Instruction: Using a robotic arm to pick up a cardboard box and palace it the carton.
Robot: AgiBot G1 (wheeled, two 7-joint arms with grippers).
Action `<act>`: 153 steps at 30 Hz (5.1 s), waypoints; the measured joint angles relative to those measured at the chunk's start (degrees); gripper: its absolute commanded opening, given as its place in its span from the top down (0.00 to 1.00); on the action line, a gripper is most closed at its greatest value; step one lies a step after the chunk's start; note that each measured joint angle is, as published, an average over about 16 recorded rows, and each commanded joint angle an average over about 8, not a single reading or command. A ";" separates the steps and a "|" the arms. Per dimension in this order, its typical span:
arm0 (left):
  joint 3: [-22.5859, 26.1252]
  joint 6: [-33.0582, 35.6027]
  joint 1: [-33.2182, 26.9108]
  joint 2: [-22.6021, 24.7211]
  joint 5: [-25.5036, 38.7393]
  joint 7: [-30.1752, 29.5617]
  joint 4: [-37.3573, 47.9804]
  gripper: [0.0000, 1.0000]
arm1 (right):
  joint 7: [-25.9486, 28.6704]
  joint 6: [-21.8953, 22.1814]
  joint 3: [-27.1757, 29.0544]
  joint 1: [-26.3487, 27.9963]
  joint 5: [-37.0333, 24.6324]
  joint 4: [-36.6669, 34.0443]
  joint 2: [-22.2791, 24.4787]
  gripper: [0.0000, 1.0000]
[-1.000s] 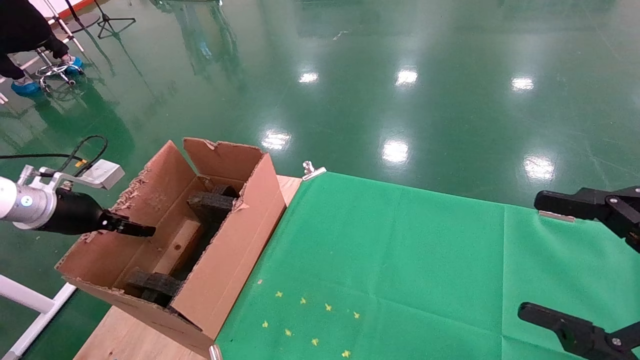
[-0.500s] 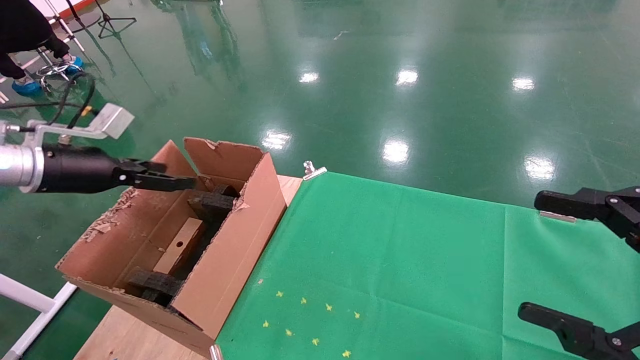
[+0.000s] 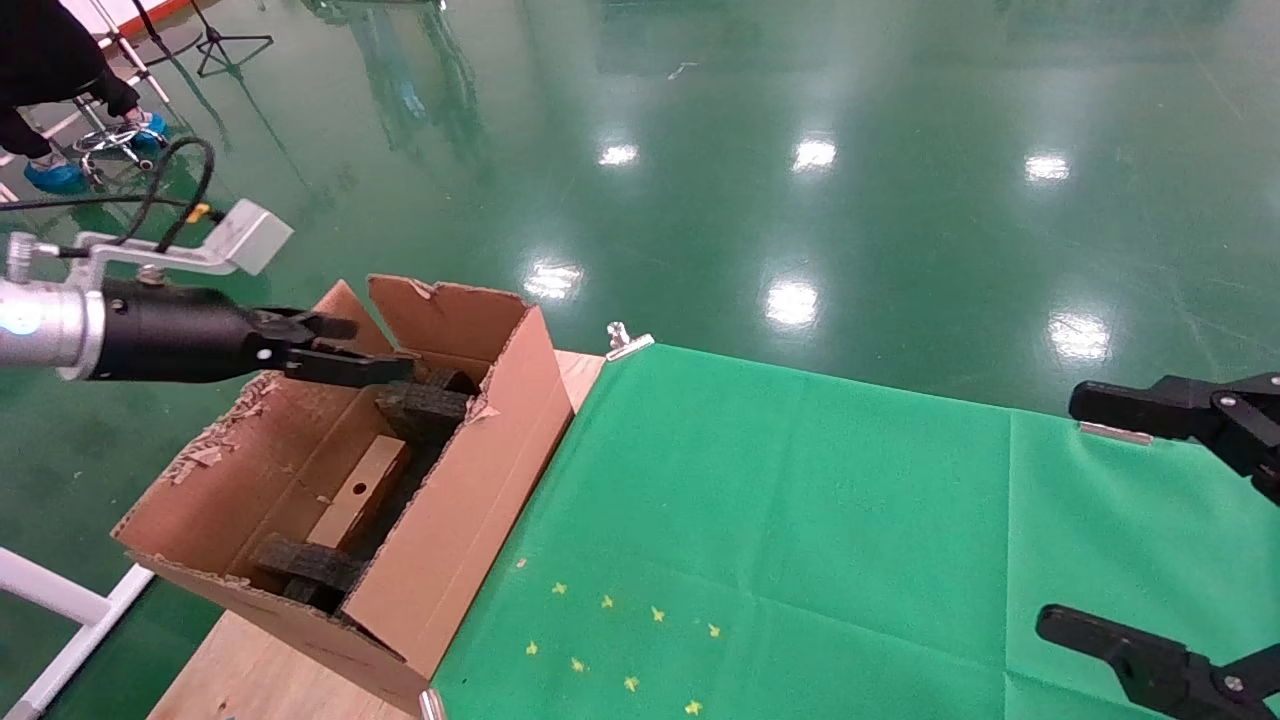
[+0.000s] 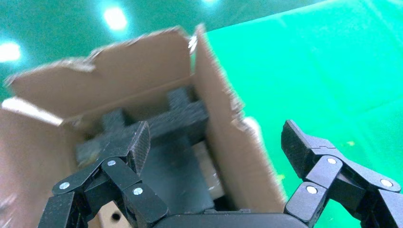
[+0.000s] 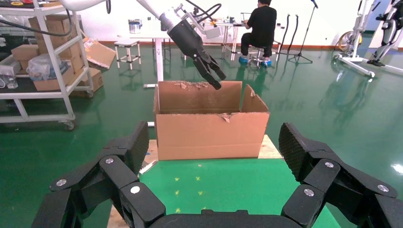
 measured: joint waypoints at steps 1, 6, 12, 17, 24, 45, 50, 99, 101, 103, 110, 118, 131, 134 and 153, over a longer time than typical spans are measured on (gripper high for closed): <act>-0.26 0.06 0.42 0.08 -0.49 0.24 -0.45 0.00 | 0.00 0.00 0.00 0.00 0.00 0.00 0.00 0.00; -2.01 0.65 3.08 0.54 -3.76 1.78 -3.63 0.00 | 0.00 0.00 0.00 0.00 0.00 0.00 0.00 0.00; -4.40 1.41 6.77 1.18 -8.23 3.90 -7.96 0.00 | 0.00 0.00 0.00 0.00 0.00 0.00 0.00 0.00; -6.40 2.04 9.86 1.72 -11.98 5.67 -11.59 0.00 | 0.00 0.00 -0.01 0.00 0.01 0.00 0.00 0.00; -9.20 2.92 14.18 2.48 -17.23 8.16 -16.68 0.00 | -0.01 0.00 -0.01 0.00 0.01 0.00 0.00 0.00; -17.44 5.52 26.87 4.71 -32.62 15.47 -31.61 0.00 | -0.01 0.01 -0.02 0.00 0.01 0.00 0.01 0.00; -19.35 6.12 29.82 5.23 -36.20 17.17 -35.07 0.00 | -0.01 0.01 -0.02 0.00 0.01 0.00 0.01 0.00; -22.00 6.94 33.93 5.94 -41.18 19.50 -39.86 0.00 | -0.01 0.03 -0.02 -0.01 0.03 -0.02 0.02 0.00; -21.99 6.93 33.91 5.94 -41.16 19.50 -39.85 0.00 | -0.01 0.03 -0.02 -0.01 0.03 -0.02 0.02 0.00; -21.98 6.93 33.90 5.93 -41.15 19.49 -39.84 0.00 | -0.01 0.03 -0.02 -0.01 0.03 -0.02 0.02 0.00; -21.96 6.92 33.88 5.92 -41.12 19.47 -39.80 0.00 | -0.01 0.03 -0.02 -0.01 0.03 -0.02 0.02 0.00; -21.95 6.92 33.85 5.92 -41.08 19.46 -39.77 0.00 | -0.01 0.03 -0.02 -0.01 0.03 -0.02 0.02 0.00; -21.94 6.92 33.83 5.92 -41.04 19.46 -39.76 0.00 | -0.01 0.03 -0.02 -0.01 0.03 -0.02 0.02 0.00; -21.94 6.92 33.83 5.92 -41.04 19.46 -39.75 0.00 | -0.01 0.03 -0.02 -0.01 0.03 -0.02 0.02 0.00; -21.94 6.91 33.83 5.92 -41.04 19.47 -39.75 0.00 | -0.01 0.03 -0.02 -0.01 0.03 -0.02 0.02 0.00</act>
